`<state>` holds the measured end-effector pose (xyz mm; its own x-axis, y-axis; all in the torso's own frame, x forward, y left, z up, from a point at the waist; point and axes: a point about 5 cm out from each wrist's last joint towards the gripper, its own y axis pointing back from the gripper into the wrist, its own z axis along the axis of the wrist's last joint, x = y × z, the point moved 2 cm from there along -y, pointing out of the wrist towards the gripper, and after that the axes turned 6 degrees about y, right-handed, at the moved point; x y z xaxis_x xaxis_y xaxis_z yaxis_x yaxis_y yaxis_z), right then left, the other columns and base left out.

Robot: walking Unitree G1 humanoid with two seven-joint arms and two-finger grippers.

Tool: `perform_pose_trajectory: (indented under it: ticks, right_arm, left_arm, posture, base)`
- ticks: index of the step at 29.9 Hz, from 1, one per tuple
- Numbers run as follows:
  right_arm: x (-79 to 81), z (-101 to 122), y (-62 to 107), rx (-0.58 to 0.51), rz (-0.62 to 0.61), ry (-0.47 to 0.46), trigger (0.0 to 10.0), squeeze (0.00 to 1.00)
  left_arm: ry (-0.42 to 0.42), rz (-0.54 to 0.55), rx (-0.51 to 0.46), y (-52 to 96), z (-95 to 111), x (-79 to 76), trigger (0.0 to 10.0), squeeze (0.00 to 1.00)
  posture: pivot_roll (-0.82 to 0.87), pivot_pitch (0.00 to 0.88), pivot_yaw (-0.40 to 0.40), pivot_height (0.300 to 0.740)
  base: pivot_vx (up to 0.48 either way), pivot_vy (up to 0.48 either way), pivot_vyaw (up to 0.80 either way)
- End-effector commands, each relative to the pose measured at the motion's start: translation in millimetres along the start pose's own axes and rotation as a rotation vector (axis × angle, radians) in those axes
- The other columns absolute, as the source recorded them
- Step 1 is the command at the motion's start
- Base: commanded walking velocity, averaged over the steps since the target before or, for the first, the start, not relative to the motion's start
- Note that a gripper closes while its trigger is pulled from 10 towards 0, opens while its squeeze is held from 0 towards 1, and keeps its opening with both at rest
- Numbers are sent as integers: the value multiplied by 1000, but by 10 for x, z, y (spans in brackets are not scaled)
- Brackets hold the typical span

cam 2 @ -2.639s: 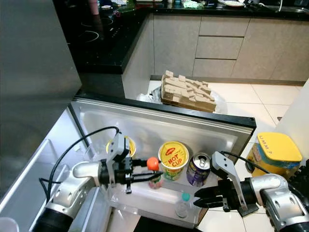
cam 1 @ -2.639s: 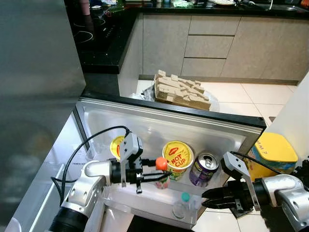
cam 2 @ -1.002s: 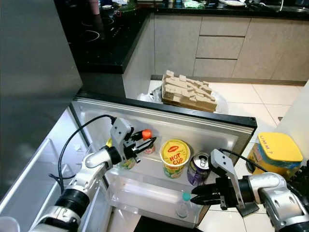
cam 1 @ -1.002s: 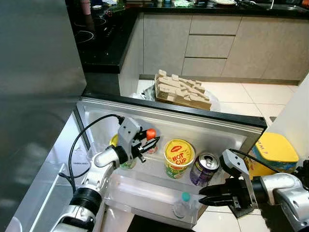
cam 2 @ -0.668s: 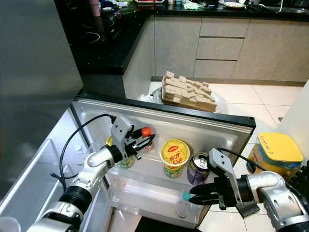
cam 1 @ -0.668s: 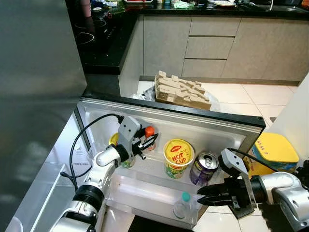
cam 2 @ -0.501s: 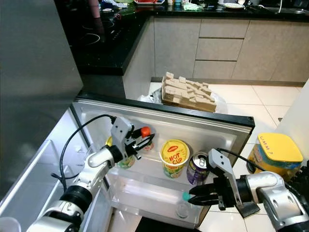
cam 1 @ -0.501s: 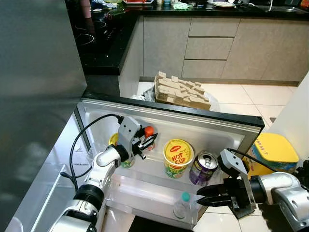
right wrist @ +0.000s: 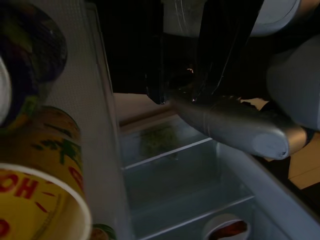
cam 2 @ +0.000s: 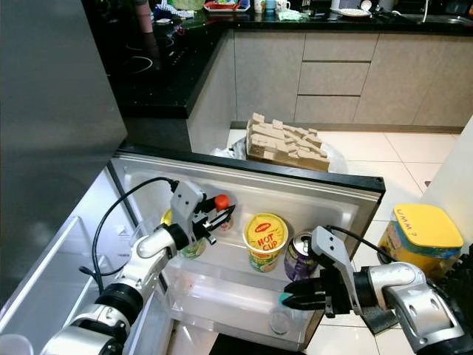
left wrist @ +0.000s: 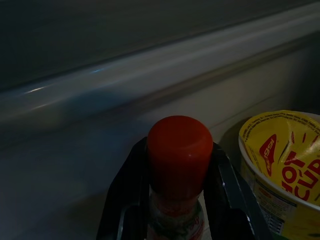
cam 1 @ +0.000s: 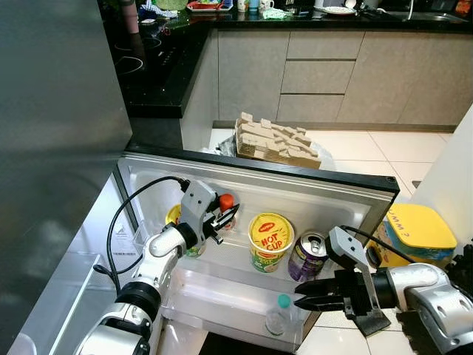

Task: Restocking fridge

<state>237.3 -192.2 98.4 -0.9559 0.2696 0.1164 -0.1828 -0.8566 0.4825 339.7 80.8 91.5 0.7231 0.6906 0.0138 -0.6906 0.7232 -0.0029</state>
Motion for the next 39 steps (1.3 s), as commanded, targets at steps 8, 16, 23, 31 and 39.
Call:
perform_pose_trajectory:
  ticks: [8,16,23,31,39]
  right_arm:
    - [-62,3,-32,3,-53,-49,10000,0]
    - [-41,50,-50,-25,-37,-47,10000,0]
    - [-18,91,-69,-47,-24,-44,10000,0]
    - [-19,99,-69,-44,-24,-46,10000,0]
    - [-25,98,-64,-38,-25,-46,10000,0]
  left_arm:
    - [60,22,117,86,-314,-62,10000,0]
    - [69,43,128,100,-351,-52,10000,0]
    - [69,69,97,98,-302,-4,10000,0]
    - [101,51,34,53,-193,2,10000,0]
    - [129,23,53,61,-238,-38,10000,0]
  posture:
    - [-74,0,-1,740]
    - [-76,0,2,740]
    - [-74,0,2,740]
    - [-74,0,3,740]
    - [-74,0,1,740]
  base:
    - [0,0,0]
    - [0,0,0]
    - [0,0,0]
    - [0,0,0]
    - [0,0,0]
